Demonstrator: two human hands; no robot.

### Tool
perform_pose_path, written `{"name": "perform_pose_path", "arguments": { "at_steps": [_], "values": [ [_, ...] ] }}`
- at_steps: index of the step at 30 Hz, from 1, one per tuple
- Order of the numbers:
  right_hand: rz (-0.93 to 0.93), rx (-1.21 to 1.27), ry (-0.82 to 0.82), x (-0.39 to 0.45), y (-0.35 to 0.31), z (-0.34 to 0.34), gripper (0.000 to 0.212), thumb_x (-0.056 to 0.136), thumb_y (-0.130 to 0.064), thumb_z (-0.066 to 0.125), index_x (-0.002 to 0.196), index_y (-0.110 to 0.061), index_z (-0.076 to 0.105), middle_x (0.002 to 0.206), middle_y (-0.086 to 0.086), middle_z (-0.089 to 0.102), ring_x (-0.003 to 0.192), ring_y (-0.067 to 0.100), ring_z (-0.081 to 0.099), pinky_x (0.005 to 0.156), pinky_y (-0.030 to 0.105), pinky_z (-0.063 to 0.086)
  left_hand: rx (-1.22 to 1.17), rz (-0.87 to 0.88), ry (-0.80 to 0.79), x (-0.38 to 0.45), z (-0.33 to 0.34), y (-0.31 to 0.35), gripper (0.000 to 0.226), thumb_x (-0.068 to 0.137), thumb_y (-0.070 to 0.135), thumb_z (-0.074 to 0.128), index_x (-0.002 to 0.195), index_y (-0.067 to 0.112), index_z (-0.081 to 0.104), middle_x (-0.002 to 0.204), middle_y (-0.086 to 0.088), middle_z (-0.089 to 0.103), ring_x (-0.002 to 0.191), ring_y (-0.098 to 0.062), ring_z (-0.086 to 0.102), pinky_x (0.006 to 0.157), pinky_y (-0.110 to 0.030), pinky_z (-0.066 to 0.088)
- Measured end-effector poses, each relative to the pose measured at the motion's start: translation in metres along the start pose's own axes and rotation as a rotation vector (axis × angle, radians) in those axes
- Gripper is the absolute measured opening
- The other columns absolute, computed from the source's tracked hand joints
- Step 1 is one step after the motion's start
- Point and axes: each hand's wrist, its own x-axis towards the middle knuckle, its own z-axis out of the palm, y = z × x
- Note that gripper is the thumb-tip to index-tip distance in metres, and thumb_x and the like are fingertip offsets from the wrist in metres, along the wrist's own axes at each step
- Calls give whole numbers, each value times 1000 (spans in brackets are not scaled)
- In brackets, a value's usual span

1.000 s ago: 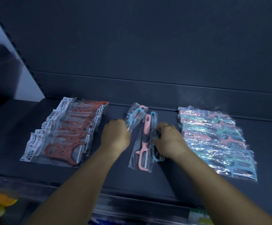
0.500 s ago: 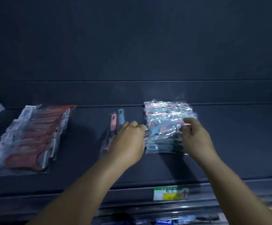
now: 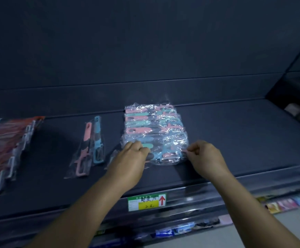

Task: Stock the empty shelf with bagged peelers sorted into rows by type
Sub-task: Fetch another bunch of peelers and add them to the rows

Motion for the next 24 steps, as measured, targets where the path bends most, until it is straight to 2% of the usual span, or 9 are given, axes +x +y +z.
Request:
{"name": "perform_pose_path", "arguments": {
  "at_steps": [4, 6, 10, 16, 21, 24],
  "values": [
    [-5, 9, -9, 2, 1, -2, 18, 88, -28, 63, 97, -12, 65, 102, 9, 70, 101, 27, 61, 79, 27, 45, -5, -11, 52, -4, -5, 6, 32, 96, 22, 53, 128, 18, 56, 120, 4, 50, 116, -15, 44, 94, -28, 43],
    [1, 3, -18, 4, 2, -5, 19, 92, -21, 54, 101, -11, 66, 104, 11, 69, 101, 29, 60, 76, 27, 43, -16, -2, 74, -6, -8, 13, 33, 95, 20, 54, 128, 18, 55, 118, 4, 50, 115, -15, 43, 93, -32, 45],
    [-13, -5, -8, 6, 4, -10, 27, 96, -20, 41, 103, -8, 64, 103, 15, 67, 96, 32, 59, 71, 26, 38, 18, -21, -3, -5, -5, 27, 30, 94, 18, 52, 124, 18, 55, 118, 3, 44, 120, -17, 38, 92, -37, 47],
    [-86, -80, -61, 0, 8, -6, 18, 87, -29, 59, 103, -20, 60, 106, 4, 64, 100, 24, 59, 78, 26, 42, 32, -30, -53, -1, 5, 27, 43, 90, 32, 59, 132, 26, 49, 119, 5, 43, 121, -15, 33, 96, -30, 40],
    [-141, -166, -9, -5, -3, 1, 34, 86, -26, 61, 118, -20, 53, 118, 6, 51, 117, 28, 47, 91, 31, 41, -47, -1, -98, -5, 1, 19, 56, 89, 38, 61, 140, 32, 40, 124, 7, 41, 124, -13, 31, 106, -31, 33],
    [-243, -156, 10, -11, -27, 7, 39, 86, -26, 60, 124, -21, 52, 123, 5, 47, 121, 26, 41, 95, 31, 38, -115, -48, 1, -12, -4, 7, 55, 91, 41, 56, 142, 31, 38, 127, 8, 42, 123, -13, 34, 105, -31, 34]
  ]
}}
